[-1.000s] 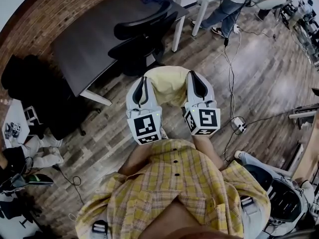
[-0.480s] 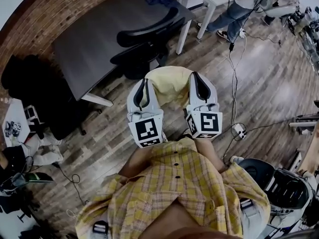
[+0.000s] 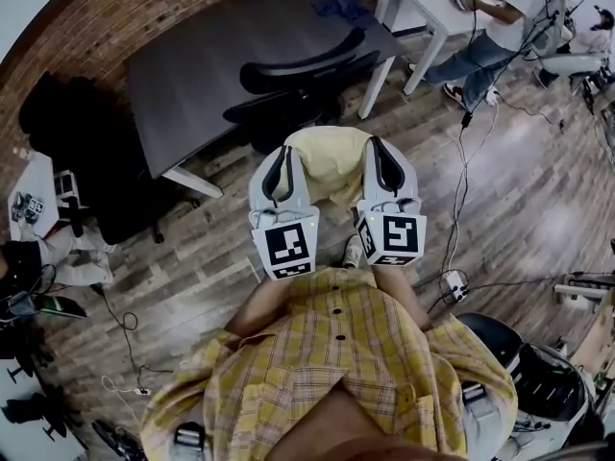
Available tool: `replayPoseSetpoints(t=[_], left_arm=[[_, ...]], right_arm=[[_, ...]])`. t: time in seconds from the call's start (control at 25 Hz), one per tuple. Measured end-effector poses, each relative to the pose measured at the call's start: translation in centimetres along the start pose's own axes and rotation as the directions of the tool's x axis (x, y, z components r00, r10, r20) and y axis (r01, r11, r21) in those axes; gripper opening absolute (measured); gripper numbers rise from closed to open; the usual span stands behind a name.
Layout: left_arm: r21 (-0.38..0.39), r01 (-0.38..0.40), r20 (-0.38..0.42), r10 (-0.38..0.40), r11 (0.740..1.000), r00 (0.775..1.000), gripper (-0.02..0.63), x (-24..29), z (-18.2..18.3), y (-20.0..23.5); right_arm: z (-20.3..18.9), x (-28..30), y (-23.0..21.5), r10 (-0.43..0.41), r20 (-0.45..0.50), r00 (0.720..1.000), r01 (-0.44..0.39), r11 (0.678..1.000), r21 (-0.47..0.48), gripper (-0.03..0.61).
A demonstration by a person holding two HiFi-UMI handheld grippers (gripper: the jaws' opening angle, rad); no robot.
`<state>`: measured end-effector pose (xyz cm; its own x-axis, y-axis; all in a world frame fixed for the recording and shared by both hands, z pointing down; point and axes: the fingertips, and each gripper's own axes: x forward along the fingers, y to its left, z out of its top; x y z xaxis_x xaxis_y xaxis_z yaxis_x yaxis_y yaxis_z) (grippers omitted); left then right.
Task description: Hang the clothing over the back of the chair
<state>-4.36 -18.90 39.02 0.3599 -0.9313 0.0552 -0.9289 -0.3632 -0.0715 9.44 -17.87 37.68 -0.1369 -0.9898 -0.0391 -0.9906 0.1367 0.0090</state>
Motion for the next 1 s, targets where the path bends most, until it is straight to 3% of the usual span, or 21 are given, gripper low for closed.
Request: replayPoseSetpoints(t=[0.16, 1.0], left_arm=[[-0.012, -0.077, 0.03, 0.078, 0.997, 0.997, 0.015, 1.4, 1.1, -0.2], [0.075, -0.288, 0.067, 0.283, 0.955, 0.957, 0.015, 8.2, 5.5, -2.1]], right_arm=[[0.8, 2.1, -1.4, 0.068, 0.025, 0.997, -0.068, 0.998, -0.002, 0.009], [4.8, 10.1, -6.4, 0.299, 0.097, 0.949, -0.299, 0.954, -0.019, 0.009]])
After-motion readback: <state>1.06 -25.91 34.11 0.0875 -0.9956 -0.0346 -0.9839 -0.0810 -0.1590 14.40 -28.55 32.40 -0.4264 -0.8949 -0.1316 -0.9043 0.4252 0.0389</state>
